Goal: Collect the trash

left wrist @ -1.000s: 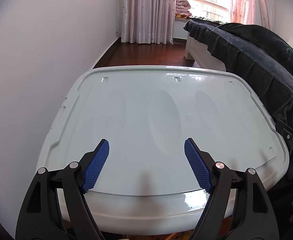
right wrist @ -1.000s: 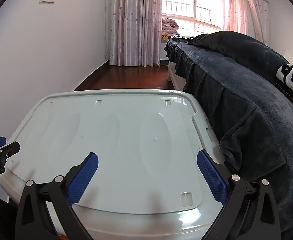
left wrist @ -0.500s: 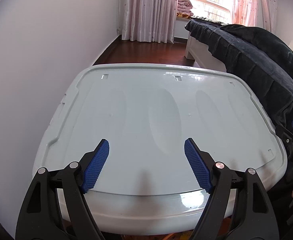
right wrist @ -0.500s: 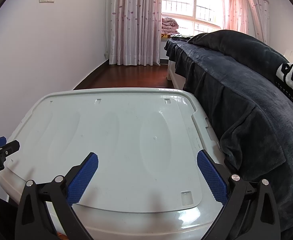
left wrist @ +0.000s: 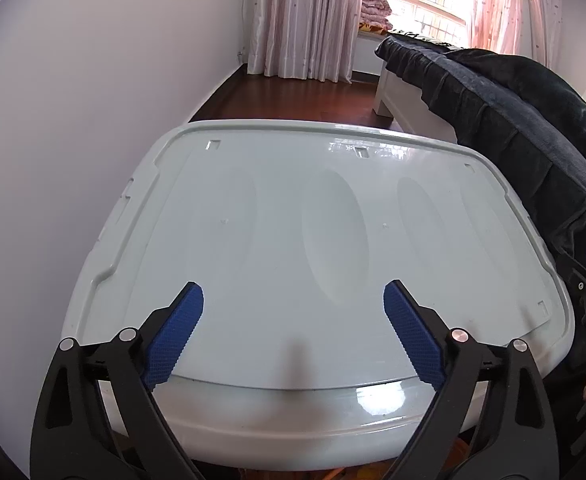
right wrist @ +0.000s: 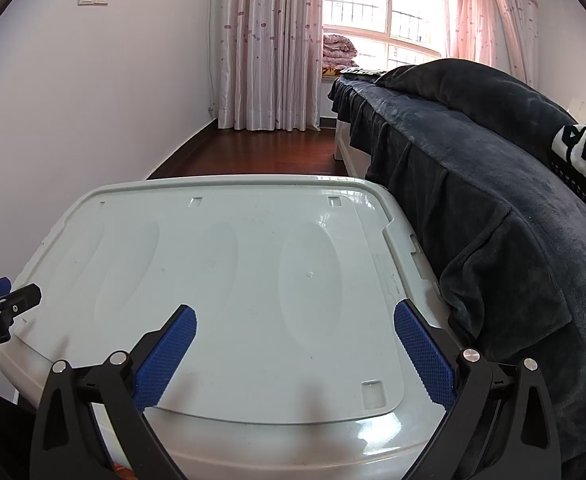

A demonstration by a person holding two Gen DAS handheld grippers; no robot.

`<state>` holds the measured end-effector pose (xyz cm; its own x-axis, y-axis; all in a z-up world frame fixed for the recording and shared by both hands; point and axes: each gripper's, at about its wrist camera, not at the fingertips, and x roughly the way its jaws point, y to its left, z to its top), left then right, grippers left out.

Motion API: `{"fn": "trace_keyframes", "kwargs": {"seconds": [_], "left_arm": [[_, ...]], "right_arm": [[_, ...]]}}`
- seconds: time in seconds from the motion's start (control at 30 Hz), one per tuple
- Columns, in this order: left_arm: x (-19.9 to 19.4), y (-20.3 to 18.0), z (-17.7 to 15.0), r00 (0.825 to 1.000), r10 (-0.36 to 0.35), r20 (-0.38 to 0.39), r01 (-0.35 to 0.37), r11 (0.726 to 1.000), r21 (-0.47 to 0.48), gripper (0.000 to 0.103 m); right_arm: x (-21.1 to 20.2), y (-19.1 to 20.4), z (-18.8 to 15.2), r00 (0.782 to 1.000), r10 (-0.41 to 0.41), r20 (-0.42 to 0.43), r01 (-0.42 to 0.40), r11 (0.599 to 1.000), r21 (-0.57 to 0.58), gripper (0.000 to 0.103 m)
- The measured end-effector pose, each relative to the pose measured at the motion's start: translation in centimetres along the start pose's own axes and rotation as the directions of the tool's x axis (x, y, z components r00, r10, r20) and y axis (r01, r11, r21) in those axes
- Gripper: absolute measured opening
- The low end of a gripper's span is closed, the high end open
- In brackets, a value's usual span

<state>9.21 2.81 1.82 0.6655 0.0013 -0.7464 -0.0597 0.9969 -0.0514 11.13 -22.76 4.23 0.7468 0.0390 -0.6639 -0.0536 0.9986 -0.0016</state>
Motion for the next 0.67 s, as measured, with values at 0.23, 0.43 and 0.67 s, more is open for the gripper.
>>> {"fn": "trace_keyframes", "kwargs": {"seconds": [0.23,0.43,0.67], "left_arm": [[-0.08,0.08,0.00,1.000,-0.022,0.017,0.022,1.000,-0.004,0.091],[-0.50,-0.13,0.07,0.999,0.030,0.038,-0.030,0.999,0.011,0.091],[-0.37,0.21,0.12,0.999,0.026,0.032,-0.026,1.000,0.004,0.091]], "right_arm": [[0.00,-0.18,-0.07,1.000,0.005,-0.004,-0.005,1.000,0.003,0.098],[0.00,-0.39,-0.27,1.000,0.004,-0.008,-0.004,1.000,0.019,0.098],[0.06,-0.05,-0.27,1.000,0.001,-0.006,-0.001,1.000,0.006,0.098]]}}
